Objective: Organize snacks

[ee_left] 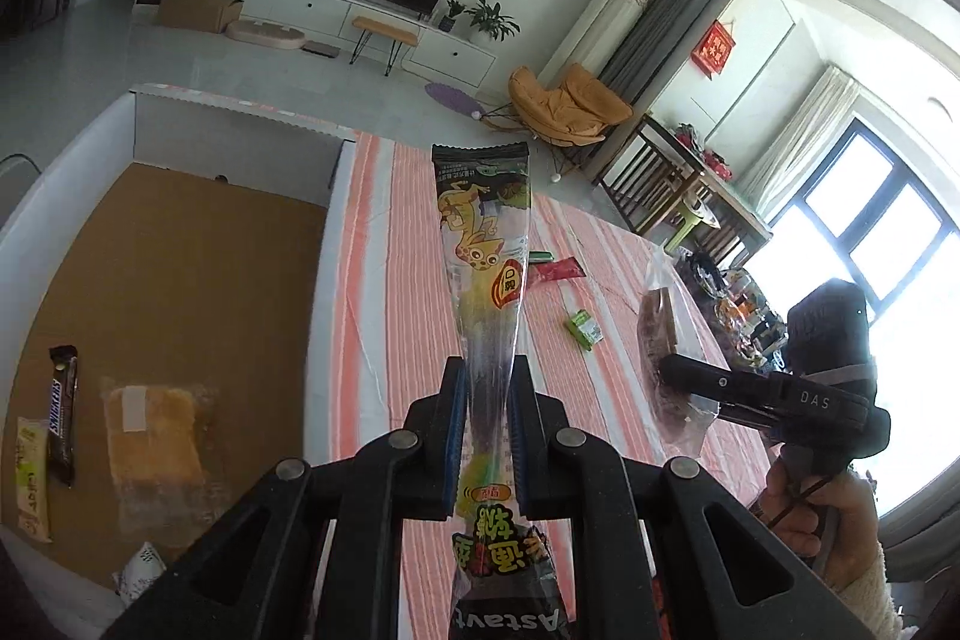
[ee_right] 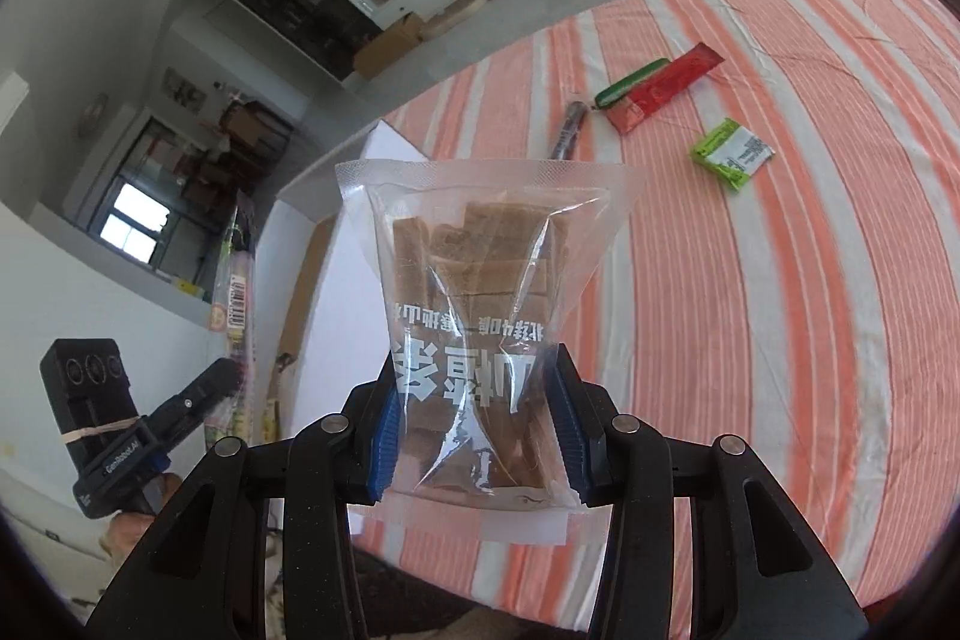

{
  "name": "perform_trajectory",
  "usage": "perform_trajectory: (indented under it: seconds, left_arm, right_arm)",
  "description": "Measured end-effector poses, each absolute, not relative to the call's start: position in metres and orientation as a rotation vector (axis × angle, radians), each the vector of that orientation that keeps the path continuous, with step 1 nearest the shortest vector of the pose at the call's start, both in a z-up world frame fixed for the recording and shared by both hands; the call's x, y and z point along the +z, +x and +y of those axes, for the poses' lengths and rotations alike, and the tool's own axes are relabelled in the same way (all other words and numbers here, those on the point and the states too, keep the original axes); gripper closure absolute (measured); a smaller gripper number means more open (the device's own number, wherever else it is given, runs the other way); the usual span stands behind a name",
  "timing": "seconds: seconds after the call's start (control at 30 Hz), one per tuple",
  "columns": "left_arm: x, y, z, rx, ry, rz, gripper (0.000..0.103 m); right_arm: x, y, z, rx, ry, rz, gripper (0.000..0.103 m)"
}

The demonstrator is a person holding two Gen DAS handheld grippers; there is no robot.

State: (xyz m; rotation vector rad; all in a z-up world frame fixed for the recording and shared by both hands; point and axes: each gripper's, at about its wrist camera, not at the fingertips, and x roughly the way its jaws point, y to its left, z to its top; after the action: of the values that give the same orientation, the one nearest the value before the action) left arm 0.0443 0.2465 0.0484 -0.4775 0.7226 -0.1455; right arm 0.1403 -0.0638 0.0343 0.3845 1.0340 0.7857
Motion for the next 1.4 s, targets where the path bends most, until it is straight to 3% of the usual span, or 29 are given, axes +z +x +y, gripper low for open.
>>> perform_trajectory:
  seconds: [0.17, 0.2, 0.23, 0.27, 0.3, 0.4, 0.47, 0.63, 0.77, 1.0, 1.17, 1.4]
  left_arm:
    - [0.036, 0.037, 0.325, 0.176, -0.393, 0.737, 0.089]
    - [0.026, 0.04, 0.336, 0.26, -0.356, 0.763, 0.083]
    - [0.016, 0.04, 0.347, 0.34, -0.34, 0.779, 0.076]
    - [0.008, 0.038, 0.355, 0.385, -0.352, 0.779, 0.054]
    - [0.001, 0.032, 0.362, 0.41, -0.384, 0.776, 0.032]
    - [-0.01, 0.015, 0.358, 0.392, -0.443, 0.753, 0.018]
    - [-0.011, 0.01, 0.34, 0.346, -0.442, 0.751, 0.017]
    - [0.009, 0.021, 0.257, 0.018, -0.432, 0.734, 0.014]
    - [0.022, 0.042, 0.169, -0.239, -0.347, 0.726, 0.0]
    - [-0.058, 0.13, 0.059, -0.238, -0.215, 0.903, 0.0]
    - [-0.12, 0.179, 0.048, -0.097, -0.138, 0.95, 0.001]
    - [-0.14, 0.211, 0.053, -0.016, -0.088, 0.925, 0.001]
  right_arm:
    - [0.076, 0.131, 0.076, 1.038, 0.319, 0.982, 0.056]
    - [0.08, 0.132, 0.101, 1.074, 0.313, 0.956, 0.053]
    - [0.082, 0.133, 0.124, 1.09, 0.293, 0.937, 0.041]
    - [0.082, 0.134, 0.14, 1.083, 0.258, 0.926, 0.033]
    - [0.081, 0.134, 0.149, 1.057, 0.223, 0.917, 0.033]
    - [0.066, 0.133, 0.127, 1.005, 0.192, 0.875, 0.03]
    - [0.043, 0.134, 0.09, 0.894, 0.14, 0.839, 0.023]
    - [-0.054, 0.143, -0.034, 0.437, -0.059, 0.853, 0.024]
    - [-0.105, 0.143, -0.133, 0.147, -0.04, 0.901, 0.024]
    - [-0.108, 0.158, -0.189, -0.026, -0.002, 0.891, 0.024]
    - [-0.117, 0.173, -0.189, -0.018, 0.012, 0.89, 0.023]
    - [-0.121, 0.182, -0.191, -0.032, 0.031, 0.901, 0.015]
